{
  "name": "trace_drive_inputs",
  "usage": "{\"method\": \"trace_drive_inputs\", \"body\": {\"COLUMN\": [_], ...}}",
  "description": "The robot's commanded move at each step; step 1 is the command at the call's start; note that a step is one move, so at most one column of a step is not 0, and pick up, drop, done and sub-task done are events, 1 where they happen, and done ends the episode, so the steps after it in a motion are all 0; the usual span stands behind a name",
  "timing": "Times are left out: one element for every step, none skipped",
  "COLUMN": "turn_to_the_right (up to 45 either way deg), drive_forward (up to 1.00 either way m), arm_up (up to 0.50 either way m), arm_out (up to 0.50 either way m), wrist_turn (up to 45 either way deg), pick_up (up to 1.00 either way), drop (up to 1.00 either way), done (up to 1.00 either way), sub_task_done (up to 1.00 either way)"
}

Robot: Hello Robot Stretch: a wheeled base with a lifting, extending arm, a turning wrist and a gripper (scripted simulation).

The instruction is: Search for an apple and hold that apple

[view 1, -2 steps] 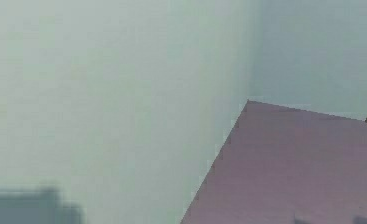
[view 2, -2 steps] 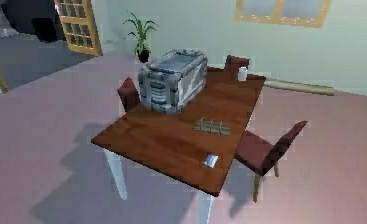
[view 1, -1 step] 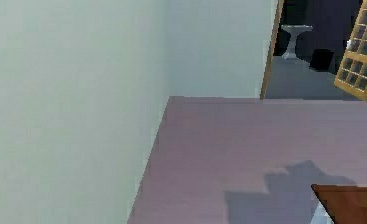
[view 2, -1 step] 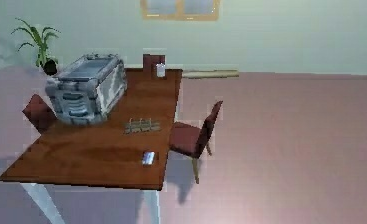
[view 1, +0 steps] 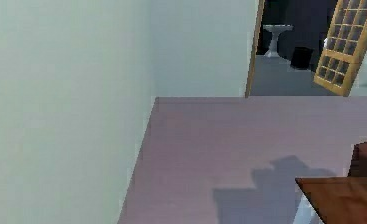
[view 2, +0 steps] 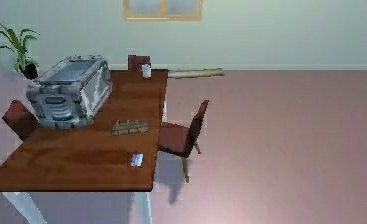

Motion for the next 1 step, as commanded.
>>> {"method": "trace_drive_inputs", "body": {"turn_to_the_right": [0.0], "drive_forward": [1.00], "arm_up": [0.00], "arm_out": [0.00], "wrist_turn": [0.0], "pick_up": [0.00], "drop": [0.00], "done": [0.00], "sub_task_done": [0.00]}}
